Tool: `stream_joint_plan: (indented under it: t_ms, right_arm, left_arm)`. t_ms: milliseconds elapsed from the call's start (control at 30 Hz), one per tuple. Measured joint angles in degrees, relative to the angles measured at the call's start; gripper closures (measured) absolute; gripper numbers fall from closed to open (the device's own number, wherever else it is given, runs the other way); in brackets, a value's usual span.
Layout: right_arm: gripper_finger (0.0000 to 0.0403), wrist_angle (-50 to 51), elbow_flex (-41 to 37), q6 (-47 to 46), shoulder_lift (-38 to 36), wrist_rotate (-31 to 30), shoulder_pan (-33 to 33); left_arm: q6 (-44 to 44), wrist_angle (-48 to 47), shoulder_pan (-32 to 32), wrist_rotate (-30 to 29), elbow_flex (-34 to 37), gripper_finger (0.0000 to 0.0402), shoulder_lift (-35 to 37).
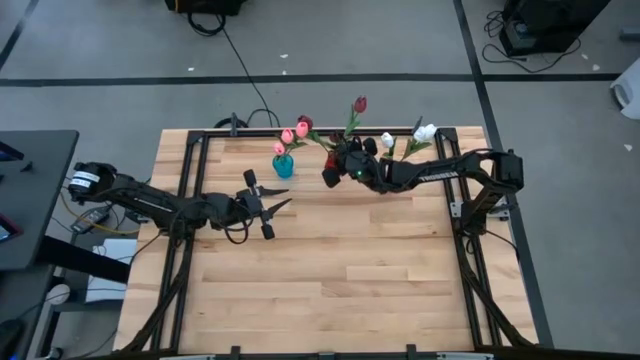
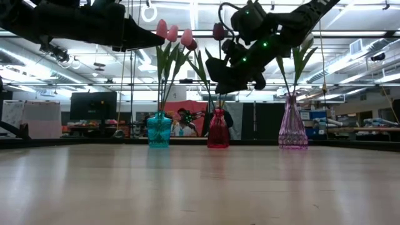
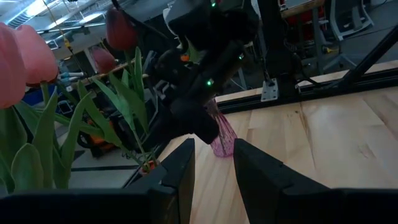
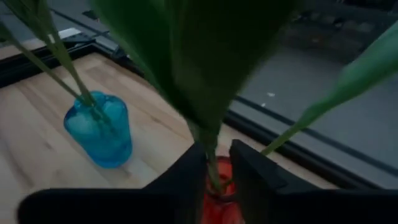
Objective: Sort flowers into vase by color
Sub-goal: Put the violet tulip into the red vase, then return to Home Position
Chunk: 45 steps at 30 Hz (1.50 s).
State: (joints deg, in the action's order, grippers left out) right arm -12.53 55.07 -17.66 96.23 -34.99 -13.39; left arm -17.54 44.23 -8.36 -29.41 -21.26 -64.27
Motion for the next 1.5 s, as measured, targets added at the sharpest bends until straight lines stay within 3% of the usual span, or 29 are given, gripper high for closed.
stream_joint_plan:
  t_ms: [167,333,467,600,733,900,1000,1067,1267,1500]
  right_arm:
    - [0.0254,2.05,0.22,-1.03,-1.10,6.81,-0.39]
    - [0.0224,15.07,1.84,-4.76,-5.67,7.75,0.27]
    - [0.0218,22.07,1.83,-6.83,-11.63,7.54,2.02]
    - [0.0217,22.19,-0.35,-6.63,-17.46,7.06,4.76]
    - [0.0217,19.64,-3.74,-6.01,-22.44,2.61,9.98]
    - [0.0217,13.80,-9.70,-4.35,-27.04,-2.36,17.11]
    - [0.0217,7.74,-13.35,-3.24,-29.11,-2.31,19.50]
    - [0.0217,3.19,-15.47,-0.52,-29.62,2.65,20.28]
    - [0.0217,-9.82,-19.85,8.23,-29.92,27.72,21.35]
    - [0.0218,-11.08,-20.17,10.80,-31.68,36.77,18.67]
  left_arm:
    - [-0.09,0.00,0.00,0.00,0.00,0.0287,0.00]
    - [-2.40,0.17,0.00,-0.13,0.57,0.0287,0.19]
    - [-4.17,1.72,0.01,-6.18,3.25,0.0287,2.32]
    - [-4.72,6.57,-0.04,-5.78,6.49,0.0287,6.01]
    - [-4.74,6.59,0.00,-5.42,9.48,0.0291,11.01]
    - [-4.75,5.55,-0.04,-5.39,12.21,0.0317,17.46]
    - [-4.39,2.54,-0.04,-5.39,12.59,0.0338,20.07]
    - [-4.28,2.25,-0.04,-5.73,12.59,0.0351,20.25]
    - [-4.58,1.83,0.00,-8.63,12.59,0.0378,20.20]
    - [-4.55,2.33,0.00,-8.55,12.59,0.0383,20.17]
